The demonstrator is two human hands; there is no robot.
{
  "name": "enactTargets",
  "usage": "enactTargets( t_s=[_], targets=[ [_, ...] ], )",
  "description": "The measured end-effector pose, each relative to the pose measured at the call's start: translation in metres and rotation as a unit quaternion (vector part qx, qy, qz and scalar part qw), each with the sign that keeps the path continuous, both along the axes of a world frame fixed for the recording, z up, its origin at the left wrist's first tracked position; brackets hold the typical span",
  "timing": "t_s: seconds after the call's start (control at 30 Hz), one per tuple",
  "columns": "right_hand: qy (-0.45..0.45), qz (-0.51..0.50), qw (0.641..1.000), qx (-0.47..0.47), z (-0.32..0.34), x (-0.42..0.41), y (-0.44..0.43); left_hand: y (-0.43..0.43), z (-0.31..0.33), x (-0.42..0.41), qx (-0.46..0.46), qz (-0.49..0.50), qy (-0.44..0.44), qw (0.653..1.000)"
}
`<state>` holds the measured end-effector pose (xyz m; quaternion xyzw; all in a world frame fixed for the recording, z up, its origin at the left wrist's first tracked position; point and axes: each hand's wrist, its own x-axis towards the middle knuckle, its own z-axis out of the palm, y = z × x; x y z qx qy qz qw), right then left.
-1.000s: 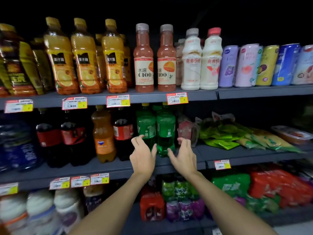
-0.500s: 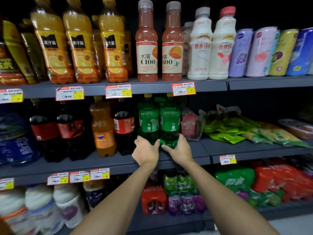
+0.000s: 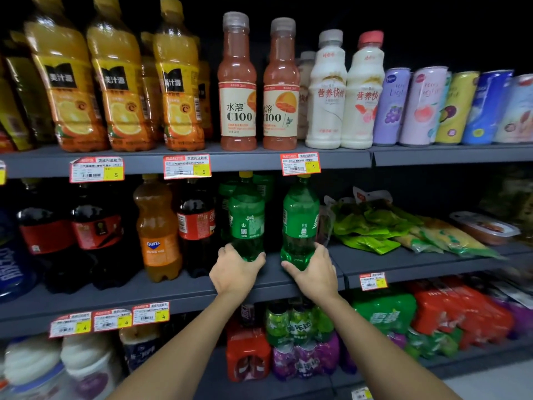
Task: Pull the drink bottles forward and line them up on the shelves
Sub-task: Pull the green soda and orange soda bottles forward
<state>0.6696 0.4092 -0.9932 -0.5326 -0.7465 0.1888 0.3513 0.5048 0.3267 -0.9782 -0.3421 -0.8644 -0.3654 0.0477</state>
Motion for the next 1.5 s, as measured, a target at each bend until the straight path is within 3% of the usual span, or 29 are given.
enactTargets(
  t_s=[0.13,0.33,0.53,0.67,0.77,1.07,1.23,1.3,1.5],
  targets=[
    [-0.059,0.024,0.998,-0.003,0.011,-0.001,-0.004,-0.017,0.004,-0.017,-0.004,-0.119,-0.006,0.993],
    [0.019,0.137,0.981,-0.135,0.026,0.004,0.01,-0.028,0.001,-0.008,0.069,-0.09,0.025,0.993],
    [-0.036,0.082,0.996,-0.026,0.022,-0.001,0.002,-0.03,-0.003,-0.009,0.091,-0.109,-0.002,0.99],
    [0.01,0.121,0.989,-0.081,0.017,-0.003,0.001,-0.022,0.0,0.001,0.108,-0.084,-0.021,0.99],
    [0.008,0.065,0.997,-0.044,0.017,-0.004,-0.002,-0.016,0.002,0.002,0.114,-0.068,-0.044,0.99],
    [0.042,0.086,0.995,-0.039,0.017,-0.012,-0.002,-0.026,0.002,-0.02,0.097,-0.169,-0.1,0.976],
    [0.044,0.063,0.997,-0.01,0.015,-0.017,-0.005,-0.024,0.004,0.018,0.095,-0.048,-0.031,0.994],
    [0.04,0.061,0.997,-0.009,0.014,-0.018,-0.004,-0.023,0.004,0.033,0.087,-0.03,-0.043,0.995],
    [0.032,0.084,0.996,-0.025,0.015,-0.012,-0.002,-0.033,0.001,0.005,0.117,-0.18,-0.149,0.965]
  ],
)
